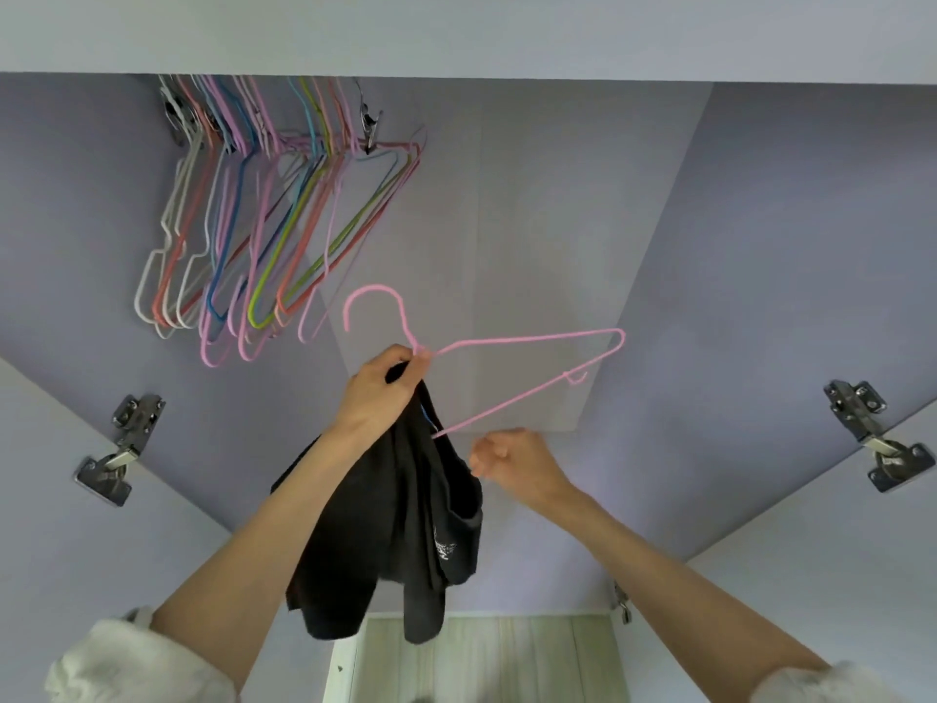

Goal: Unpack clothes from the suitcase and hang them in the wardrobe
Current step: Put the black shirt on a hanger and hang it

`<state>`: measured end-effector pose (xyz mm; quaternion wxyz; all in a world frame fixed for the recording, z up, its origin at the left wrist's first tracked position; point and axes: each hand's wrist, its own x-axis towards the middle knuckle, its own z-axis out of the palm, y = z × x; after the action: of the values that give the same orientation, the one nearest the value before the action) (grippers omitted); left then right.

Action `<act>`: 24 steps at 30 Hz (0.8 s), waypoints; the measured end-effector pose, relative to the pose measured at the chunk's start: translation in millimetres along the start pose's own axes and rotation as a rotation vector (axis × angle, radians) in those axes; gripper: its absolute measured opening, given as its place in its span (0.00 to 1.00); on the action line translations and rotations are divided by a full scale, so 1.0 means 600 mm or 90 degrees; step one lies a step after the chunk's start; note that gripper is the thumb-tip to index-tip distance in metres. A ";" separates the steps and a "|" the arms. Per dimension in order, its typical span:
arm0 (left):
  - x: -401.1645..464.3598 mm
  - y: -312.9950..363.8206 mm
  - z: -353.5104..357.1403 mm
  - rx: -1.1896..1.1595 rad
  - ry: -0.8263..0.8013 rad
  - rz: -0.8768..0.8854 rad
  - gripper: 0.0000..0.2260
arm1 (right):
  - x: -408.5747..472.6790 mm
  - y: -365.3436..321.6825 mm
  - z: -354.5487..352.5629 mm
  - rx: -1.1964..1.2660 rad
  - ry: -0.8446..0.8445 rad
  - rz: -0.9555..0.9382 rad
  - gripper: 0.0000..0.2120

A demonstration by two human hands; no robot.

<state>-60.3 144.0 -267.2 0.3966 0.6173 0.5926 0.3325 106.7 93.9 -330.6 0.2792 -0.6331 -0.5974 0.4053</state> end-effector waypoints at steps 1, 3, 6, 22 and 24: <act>-0.003 0.009 -0.002 0.001 0.006 -0.009 0.14 | 0.004 0.010 0.009 -0.065 -0.020 0.014 0.10; -0.010 0.026 -0.005 0.016 0.033 -0.017 0.22 | 0.013 0.015 0.020 -0.149 -0.034 0.036 0.12; -0.019 0.050 -0.007 -0.001 0.064 -0.017 0.24 | 0.030 0.002 0.032 -0.149 -0.079 0.033 0.15; -0.024 0.106 -0.074 -0.101 0.153 0.055 0.20 | 0.104 -0.041 0.042 -0.374 -0.084 -0.049 0.09; -0.022 0.101 -0.080 -0.111 0.164 0.046 0.19 | 0.099 -0.035 0.031 -0.375 -0.008 -0.004 0.04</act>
<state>-75.1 136.7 -190.8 0.3570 0.5538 0.5847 0.4733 77.5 152.5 -333.2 0.0813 -0.6825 -0.6931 0.2173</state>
